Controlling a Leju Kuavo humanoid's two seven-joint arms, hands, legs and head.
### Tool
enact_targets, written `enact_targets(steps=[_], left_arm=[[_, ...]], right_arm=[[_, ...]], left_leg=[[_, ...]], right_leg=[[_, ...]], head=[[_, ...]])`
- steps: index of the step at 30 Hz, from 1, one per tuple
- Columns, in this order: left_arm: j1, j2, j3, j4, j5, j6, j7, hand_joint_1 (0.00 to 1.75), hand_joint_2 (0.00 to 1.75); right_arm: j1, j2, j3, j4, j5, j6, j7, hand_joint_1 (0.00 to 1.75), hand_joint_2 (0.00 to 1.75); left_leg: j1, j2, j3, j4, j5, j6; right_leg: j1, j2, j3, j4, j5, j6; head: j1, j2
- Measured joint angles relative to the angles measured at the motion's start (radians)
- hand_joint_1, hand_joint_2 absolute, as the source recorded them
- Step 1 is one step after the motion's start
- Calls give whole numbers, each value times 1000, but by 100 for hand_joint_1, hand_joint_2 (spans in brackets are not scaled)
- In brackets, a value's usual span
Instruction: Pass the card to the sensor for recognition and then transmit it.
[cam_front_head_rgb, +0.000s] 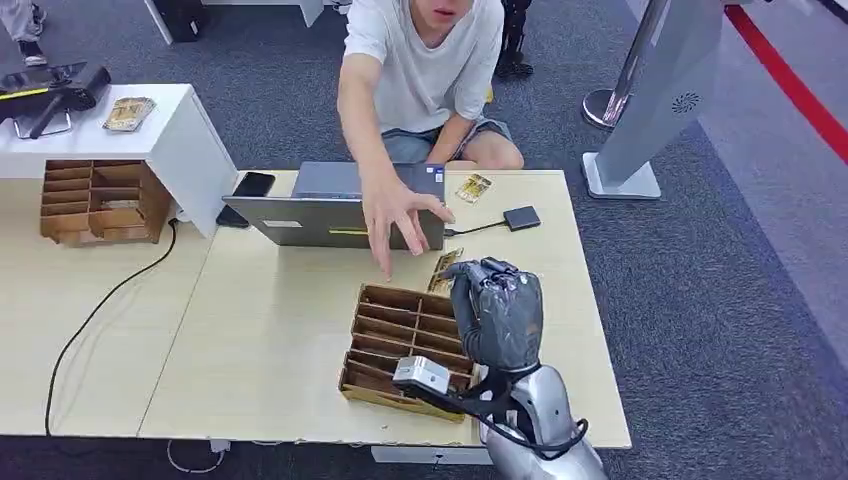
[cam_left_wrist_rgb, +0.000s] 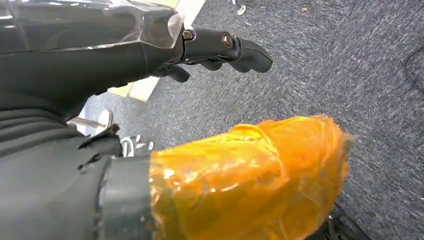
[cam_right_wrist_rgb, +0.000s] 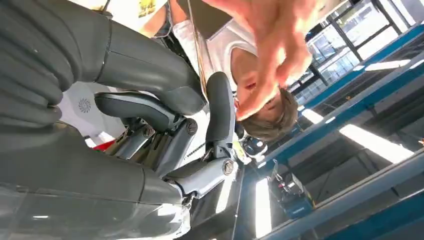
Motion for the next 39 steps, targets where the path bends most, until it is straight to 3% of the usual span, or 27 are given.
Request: enact_targets(steps=[8,20,22,23,25,27,36,37,39], left_arm=[[0,0,0,0,-4,-1,0,0,0],[0,2,0,0,-6,-4,3,0,0],[0,2,0,0,-7,-6,3,0,0],[0,2,0,0,-7,-6,3,0,0],[0,2,0,0,-10,-9,4,0,0],[0,2,-1,0,-15,-15,4,0,0],[0,3,-10,0,-23,-21,5,0,0],[0,3,-10,0,-23,-21,5,0,0],[0,3,-11,0,-22,-21,5,0,0]], right_arm=[[-79,-2,27,48,-68,5,34,175,175],[-137,0,60,111,-154,21,26,175,175],[-144,3,66,117,-176,33,21,159,175],[-149,6,70,121,-187,40,21,136,175],[-162,11,80,131,-210,57,21,117,175],[-173,18,85,140,-241,73,18,0,175],[-203,32,108,172,-272,84,13,0,175],[-204,33,110,174,-275,84,13,0,0],[-204,33,113,178,-281,84,13,0,0]], left_leg=[[0,0,0,0,0,0],[0,0,0,0,0,0],[0,0,0,0,0,0],[0,0,0,0,0,0],[0,0,0,0,0,0],[0,0,0,0,1,0],[0,0,0,0,1,0],[0,0,0,0,1,0],[0,0,0,0,1,0]], right_leg=[[0,0,0,0,0,0],[0,0,0,0,0,0],[0,0,0,0,0,0],[0,0,0,0,0,0],[0,0,0,0,0,0],[0,0,0,0,0,0],[0,0,0,0,0,0],[0,0,0,0,0,0],[0,0,0,0,0,0]], head=[[0,0],[0,0],[0,0],[0,0],[0,0],[0,0],[0,0],[0,0],[0,0]])
